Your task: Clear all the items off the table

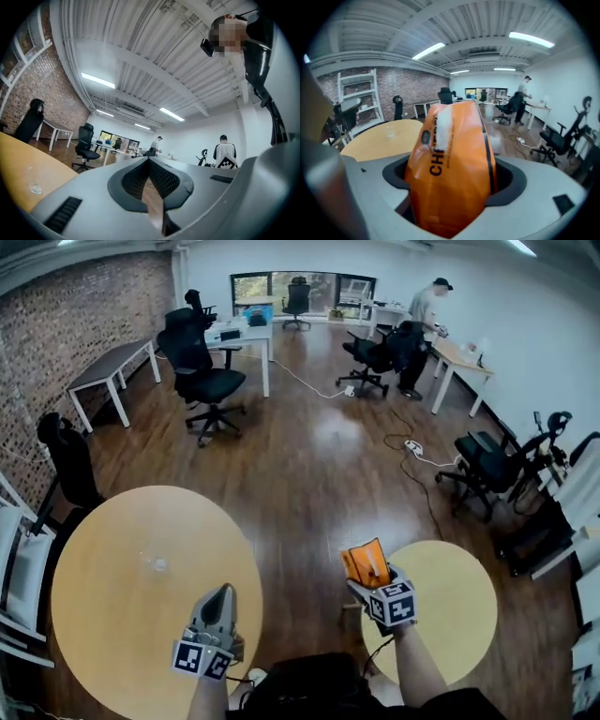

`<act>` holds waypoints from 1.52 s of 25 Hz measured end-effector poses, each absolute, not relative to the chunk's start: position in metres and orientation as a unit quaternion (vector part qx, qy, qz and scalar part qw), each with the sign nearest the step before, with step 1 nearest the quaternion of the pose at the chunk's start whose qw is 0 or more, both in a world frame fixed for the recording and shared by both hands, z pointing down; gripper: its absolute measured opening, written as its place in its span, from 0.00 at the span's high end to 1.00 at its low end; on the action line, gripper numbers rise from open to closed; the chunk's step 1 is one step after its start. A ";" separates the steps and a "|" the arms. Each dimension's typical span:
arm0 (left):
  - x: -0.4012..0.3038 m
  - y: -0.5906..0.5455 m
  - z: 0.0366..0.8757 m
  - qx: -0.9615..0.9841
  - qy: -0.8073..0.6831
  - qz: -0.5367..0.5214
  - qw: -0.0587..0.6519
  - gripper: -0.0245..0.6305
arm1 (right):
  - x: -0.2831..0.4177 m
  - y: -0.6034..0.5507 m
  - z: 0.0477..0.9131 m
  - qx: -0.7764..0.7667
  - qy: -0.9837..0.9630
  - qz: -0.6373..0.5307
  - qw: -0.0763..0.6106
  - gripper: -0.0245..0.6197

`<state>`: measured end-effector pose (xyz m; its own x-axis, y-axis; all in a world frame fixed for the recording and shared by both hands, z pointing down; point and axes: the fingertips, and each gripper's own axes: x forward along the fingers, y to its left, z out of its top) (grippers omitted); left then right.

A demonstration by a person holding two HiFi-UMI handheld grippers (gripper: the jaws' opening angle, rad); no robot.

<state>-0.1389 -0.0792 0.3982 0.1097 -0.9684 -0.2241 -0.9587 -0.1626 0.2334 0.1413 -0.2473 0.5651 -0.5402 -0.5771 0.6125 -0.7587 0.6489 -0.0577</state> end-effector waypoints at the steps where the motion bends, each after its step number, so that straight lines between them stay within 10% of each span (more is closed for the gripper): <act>1: -0.127 -0.090 0.400 0.754 -0.637 -0.162 0.019 0.97 | 0.167 -0.253 0.568 0.409 -0.853 0.174 0.274 0.28; 38: 0.236 -0.268 0.528 0.907 -0.374 -0.012 0.195 0.97 | 0.626 -0.223 0.751 0.672 -0.563 0.375 0.302 0.28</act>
<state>0.2356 -0.2680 0.5283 0.7196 -0.6831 0.1245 -0.6739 -0.6439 0.3622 0.6257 -0.2227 0.7507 0.0847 -0.5299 0.8438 -0.9830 -0.1831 -0.0163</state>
